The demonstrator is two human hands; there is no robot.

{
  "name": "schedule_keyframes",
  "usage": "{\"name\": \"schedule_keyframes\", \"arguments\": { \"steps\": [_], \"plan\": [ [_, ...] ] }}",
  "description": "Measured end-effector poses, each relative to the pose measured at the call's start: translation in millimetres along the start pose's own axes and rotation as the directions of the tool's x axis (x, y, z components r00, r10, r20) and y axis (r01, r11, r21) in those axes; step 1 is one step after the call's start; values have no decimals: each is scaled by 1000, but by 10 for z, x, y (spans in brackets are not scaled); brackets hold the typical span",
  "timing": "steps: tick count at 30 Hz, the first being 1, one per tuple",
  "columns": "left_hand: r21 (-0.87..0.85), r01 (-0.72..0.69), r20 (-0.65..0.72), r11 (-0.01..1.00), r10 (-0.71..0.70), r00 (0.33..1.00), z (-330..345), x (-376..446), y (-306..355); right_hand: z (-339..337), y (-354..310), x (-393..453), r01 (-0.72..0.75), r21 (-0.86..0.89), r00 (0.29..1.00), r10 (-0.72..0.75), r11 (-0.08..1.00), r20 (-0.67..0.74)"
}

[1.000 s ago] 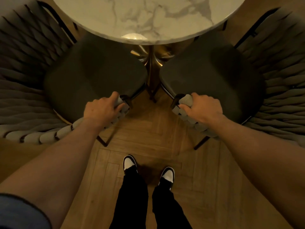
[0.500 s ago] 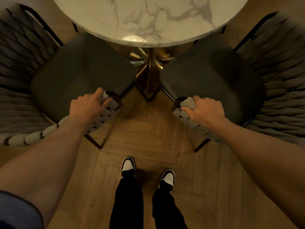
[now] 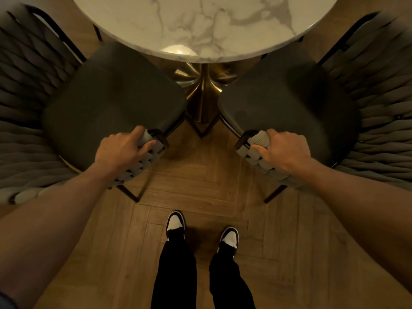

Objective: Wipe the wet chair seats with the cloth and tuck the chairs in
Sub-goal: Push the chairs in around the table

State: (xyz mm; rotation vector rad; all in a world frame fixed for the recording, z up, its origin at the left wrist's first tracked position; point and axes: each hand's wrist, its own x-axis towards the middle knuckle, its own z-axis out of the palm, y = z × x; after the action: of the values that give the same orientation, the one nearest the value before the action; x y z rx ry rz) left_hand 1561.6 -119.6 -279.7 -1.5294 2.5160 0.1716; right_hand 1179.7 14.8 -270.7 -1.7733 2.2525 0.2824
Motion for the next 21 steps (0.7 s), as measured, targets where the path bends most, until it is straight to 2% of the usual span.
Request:
{"name": "schedule_keyframes", "arguments": {
  "steps": [21],
  "plan": [
    [24, 29, -13, 999, -29, 1000, -82, 95, -7, 30, 12, -6, 18, 21, 1000, -18, 1000, -14]
  ]
}}
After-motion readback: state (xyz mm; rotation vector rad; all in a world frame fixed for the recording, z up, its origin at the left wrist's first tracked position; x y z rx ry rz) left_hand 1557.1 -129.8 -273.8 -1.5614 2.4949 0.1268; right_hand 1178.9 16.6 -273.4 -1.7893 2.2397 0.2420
